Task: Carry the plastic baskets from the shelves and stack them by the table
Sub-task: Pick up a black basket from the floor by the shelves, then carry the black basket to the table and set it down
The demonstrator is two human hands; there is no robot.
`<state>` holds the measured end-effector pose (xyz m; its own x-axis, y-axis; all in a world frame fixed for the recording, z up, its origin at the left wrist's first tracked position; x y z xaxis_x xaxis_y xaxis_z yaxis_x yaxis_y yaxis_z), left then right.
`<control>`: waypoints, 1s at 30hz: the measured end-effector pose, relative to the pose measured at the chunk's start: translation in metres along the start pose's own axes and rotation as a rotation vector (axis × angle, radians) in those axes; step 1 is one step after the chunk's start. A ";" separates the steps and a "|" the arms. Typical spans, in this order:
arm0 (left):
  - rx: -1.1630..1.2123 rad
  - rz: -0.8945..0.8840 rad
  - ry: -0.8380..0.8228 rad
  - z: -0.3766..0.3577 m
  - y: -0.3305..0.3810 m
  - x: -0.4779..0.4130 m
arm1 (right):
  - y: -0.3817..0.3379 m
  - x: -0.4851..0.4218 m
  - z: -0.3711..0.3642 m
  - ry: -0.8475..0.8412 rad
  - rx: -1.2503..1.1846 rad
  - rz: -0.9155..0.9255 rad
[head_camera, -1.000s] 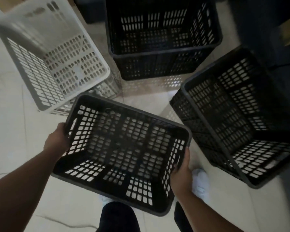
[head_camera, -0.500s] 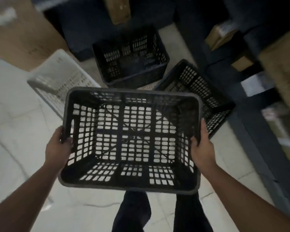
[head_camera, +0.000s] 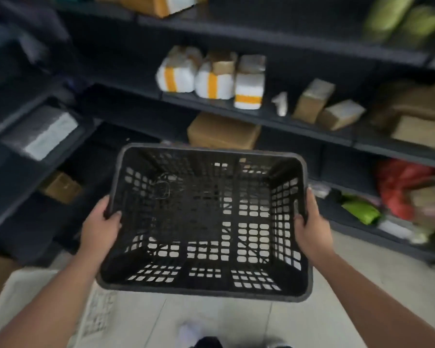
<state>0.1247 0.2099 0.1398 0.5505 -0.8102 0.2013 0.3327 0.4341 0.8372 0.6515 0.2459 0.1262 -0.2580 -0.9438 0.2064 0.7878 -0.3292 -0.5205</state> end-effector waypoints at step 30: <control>-0.385 -0.563 -1.535 -0.947 0.329 0.673 | 0.694 0.408 0.324 0.864 -0.315 -1.436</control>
<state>1.3301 0.1803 0.0689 -0.8219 -0.3947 0.4107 0.4977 -0.1471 0.8548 1.2737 -0.3583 0.1173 -0.8987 0.3902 0.2001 -0.4369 -0.7583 -0.4838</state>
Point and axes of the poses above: each hand's wrist, its own x-axis away from the middle knuckle, its own z-axis out of the back of the hand, y = z × x, the point moved 10 cm from there along -x, towards the middle knuckle, and after that the axes turned 10 degrees about x, right-handed, at the moved point
